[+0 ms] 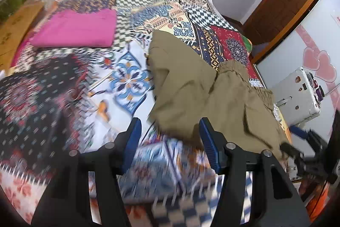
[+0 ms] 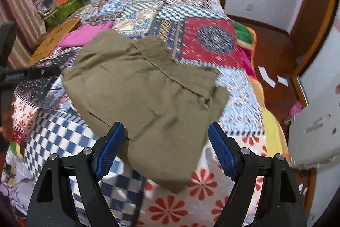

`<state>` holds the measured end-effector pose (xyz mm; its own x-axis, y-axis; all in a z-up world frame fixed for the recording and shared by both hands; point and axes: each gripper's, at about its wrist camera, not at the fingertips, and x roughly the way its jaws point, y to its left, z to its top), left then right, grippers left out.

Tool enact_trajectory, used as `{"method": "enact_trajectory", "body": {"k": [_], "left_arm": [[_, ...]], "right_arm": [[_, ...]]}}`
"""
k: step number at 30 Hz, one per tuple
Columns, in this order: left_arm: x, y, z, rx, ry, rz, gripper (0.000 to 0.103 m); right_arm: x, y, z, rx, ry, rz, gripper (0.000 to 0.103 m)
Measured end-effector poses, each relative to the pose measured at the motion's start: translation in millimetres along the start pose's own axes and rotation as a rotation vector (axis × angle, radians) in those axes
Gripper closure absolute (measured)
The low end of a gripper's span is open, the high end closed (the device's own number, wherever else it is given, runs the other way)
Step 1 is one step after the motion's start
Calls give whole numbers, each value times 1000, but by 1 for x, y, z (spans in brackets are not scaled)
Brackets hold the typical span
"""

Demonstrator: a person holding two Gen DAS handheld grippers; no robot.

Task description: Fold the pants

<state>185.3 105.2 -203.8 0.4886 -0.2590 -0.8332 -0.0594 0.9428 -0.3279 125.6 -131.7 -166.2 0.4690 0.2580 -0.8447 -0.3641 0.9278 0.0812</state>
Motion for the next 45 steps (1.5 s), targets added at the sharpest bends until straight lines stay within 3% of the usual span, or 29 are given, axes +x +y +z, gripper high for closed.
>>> {"method": "enact_trajectory", "body": {"k": [6,9,11,13,14,17,27,32,36,41,43,45], "left_arm": [[46,5,16,-1,99,-46,45],[47,6,14,12,93,-70,50],[45,8,11,4,95,-103,67],[43,8,8,-8,92,-118,74],[41,6,7,-3,88,-116,85],[31,0,-2,18,67,-80,90],[-26,13,-48,-41,16,-64,92],[-50,35,-73,-89,5,34,92],[-74,51,-68,-104,-47,102,92],[-88,38,-39,-58,-128,85,92],[-78,25,-28,-40,-125,23,92],[-60,13,-22,-31,-85,-53,92]], "right_arm": [[14,-18,-10,73,47,20,25],[20,-21,-9,87,57,25,25],[24,-21,-6,87,62,25,25],[27,-21,-3,83,63,18,25],[28,-21,-2,80,63,12,25],[30,-23,0,71,60,-7,25],[31,-15,7,26,52,-8,25],[30,-2,15,-36,46,-18,25],[19,1,26,-59,18,-29,26],[4,4,44,-37,-61,13,26],[5,10,50,-22,-77,67,26],[11,19,52,-30,-77,97,35]]}}
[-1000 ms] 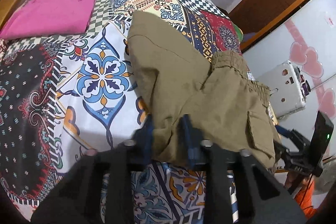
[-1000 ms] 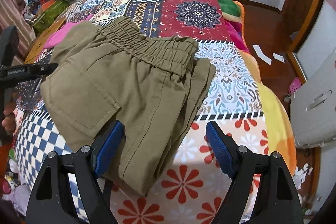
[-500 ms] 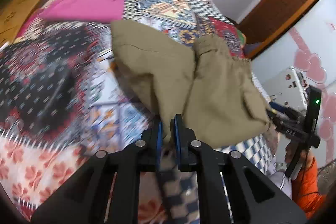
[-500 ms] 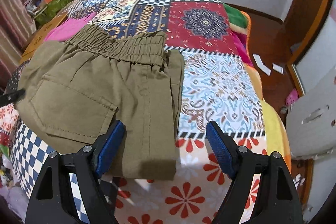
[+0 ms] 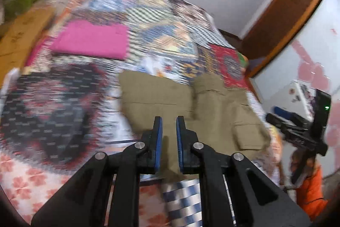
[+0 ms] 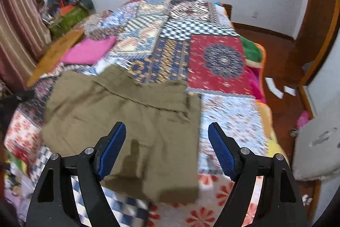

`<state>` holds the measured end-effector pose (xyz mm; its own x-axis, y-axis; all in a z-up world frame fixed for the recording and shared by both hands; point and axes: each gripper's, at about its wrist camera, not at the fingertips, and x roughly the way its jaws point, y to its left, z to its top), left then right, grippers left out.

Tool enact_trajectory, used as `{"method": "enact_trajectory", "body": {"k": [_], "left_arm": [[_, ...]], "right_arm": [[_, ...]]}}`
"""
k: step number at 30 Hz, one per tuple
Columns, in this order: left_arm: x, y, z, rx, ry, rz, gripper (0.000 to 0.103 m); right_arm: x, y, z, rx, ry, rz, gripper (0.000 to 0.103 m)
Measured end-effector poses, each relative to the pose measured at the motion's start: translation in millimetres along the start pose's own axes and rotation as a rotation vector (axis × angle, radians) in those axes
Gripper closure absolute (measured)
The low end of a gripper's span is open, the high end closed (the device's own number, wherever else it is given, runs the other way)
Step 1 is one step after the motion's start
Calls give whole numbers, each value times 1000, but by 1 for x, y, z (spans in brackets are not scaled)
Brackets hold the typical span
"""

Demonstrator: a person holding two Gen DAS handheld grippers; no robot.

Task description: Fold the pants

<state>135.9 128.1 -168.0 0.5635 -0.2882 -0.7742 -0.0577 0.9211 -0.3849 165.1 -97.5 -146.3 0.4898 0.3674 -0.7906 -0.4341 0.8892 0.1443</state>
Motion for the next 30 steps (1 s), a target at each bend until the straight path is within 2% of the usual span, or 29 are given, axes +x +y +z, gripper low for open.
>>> {"method": "enact_trajectory", "body": {"k": [2,6,8,10,12,13,14,18,22,25,30], "left_arm": [[19,-6,-1,12,45,-32,92],[62,13,-6,-12,139,47,92],[65,33,-10,-49,152,86,93],[58,55,-12,-105,146,61,93],[45,69,-10,-124,126,101,93],[39,72,-7,-120,108,144,80],[32,74,-3,-118,93,151,71],[19,54,19,-59,21,159,71],[26,25,43,-8,-12,85,64],[55,11,51,25,27,66,61],[117,24,58,-8,122,128,61]], "right_arm": [[11,9,-1,-23,23,21,40],[35,15,-14,-44,86,36,41],[35,7,-19,-20,94,51,42],[31,-2,-20,3,97,48,42],[27,-9,-19,22,102,40,41],[24,-13,-19,32,105,39,41],[21,-16,-18,38,105,37,41],[10,-20,-8,40,66,22,40],[14,-16,10,24,28,23,40],[32,-10,19,3,33,10,40],[74,-16,18,4,114,9,40]]}}
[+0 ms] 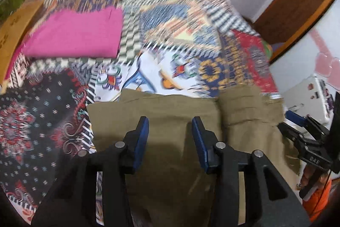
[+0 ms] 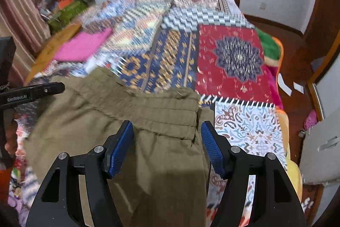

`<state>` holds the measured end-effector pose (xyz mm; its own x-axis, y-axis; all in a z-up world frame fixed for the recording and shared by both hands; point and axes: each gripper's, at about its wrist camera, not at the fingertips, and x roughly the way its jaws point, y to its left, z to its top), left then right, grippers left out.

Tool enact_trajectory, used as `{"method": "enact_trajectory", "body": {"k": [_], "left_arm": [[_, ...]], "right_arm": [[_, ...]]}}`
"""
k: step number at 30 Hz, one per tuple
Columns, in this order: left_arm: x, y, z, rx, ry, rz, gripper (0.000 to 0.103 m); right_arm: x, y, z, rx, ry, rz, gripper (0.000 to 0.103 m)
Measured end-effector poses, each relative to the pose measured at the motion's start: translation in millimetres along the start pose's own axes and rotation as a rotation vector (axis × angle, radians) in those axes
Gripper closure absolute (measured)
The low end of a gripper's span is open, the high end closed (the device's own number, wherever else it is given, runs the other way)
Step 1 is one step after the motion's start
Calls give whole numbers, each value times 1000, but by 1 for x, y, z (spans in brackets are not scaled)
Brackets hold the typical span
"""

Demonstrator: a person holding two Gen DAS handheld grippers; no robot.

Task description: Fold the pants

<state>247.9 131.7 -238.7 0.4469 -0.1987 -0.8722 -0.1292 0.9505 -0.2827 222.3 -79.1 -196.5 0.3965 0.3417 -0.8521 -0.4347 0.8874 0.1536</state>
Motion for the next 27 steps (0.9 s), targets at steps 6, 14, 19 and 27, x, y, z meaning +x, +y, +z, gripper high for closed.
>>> {"method": "enact_trajectory", "body": {"k": [6,14,19,27], "left_arm": [[-6,21,7,-51,-21,31,60],[-56,28,-20,-69,-61,27,19],[-73,5,-44,-28,-60,-15,10],[-60,-17,-73,-55,16,-70,3]], "right_arm": [[-18,-25,1,72,-20,-5,34],[-54,-50,-17,114,-32,-32,33],[-60,-40,-36,97,-20,-33,31],[-47,-28,-51,95,12,3,22]]}}
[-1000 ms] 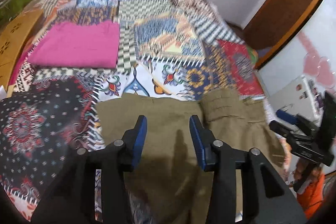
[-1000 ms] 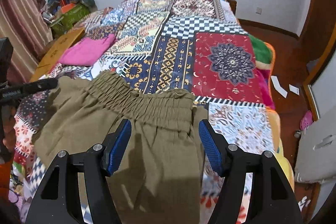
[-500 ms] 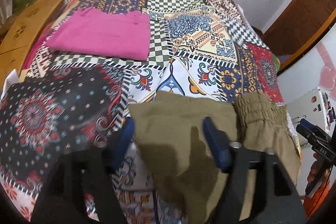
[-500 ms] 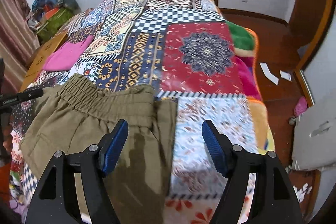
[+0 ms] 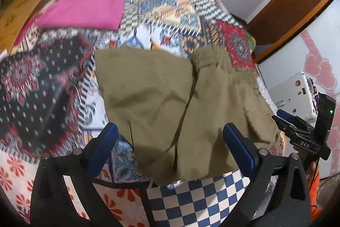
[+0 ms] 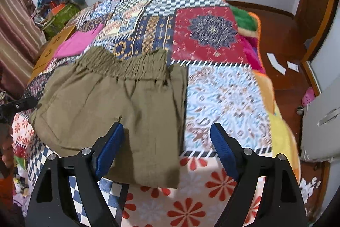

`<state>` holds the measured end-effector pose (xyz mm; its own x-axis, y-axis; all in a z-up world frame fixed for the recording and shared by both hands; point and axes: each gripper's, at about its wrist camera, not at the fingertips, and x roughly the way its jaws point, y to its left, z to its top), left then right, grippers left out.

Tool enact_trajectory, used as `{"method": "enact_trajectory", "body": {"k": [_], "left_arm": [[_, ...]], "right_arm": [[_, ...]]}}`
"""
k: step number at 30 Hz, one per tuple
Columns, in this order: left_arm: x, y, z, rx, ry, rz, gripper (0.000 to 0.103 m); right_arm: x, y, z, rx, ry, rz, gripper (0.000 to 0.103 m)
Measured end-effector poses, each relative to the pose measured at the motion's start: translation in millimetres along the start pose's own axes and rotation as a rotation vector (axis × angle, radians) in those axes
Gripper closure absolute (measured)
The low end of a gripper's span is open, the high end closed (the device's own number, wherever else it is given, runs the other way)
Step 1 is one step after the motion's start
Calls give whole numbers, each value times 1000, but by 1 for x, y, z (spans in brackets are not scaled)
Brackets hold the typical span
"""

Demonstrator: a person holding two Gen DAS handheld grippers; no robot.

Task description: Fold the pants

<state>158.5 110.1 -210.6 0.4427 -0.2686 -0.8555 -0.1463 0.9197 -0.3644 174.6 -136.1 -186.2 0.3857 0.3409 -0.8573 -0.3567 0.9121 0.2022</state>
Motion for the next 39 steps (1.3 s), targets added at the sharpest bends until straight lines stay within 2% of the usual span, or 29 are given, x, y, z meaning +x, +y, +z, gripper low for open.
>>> {"method": "enact_trajectory", "body": {"k": [4,6,17,22,25,27,29,34,39], "left_arm": [[20,11,-7,-94,67,-51,3],[26,13,-8,-108,75,-51,1],[42,-7,11,-75,68,-59,0],[47,-13,14,-52,54,-71,0],[46,-17,14,-38,38,-80,6],[45,-17,14,-32,31,-80,14],[44,-18,14,-31,30,-90,24],[38,-17,12,-43,29,-117,41],[30,-15,13,-66,6,-139,61]], "right_arm": [[11,-4,-5,21,17,20,21],[14,-8,-7,43,18,35,16],[31,-18,-7,113,68,136,14],[33,-15,-10,96,62,147,15],[33,-13,-10,94,61,190,30],[35,-10,-9,105,64,219,47],[35,-9,-8,107,57,220,51],[34,-5,-6,117,38,213,59],[29,-7,0,138,10,202,77]]}}
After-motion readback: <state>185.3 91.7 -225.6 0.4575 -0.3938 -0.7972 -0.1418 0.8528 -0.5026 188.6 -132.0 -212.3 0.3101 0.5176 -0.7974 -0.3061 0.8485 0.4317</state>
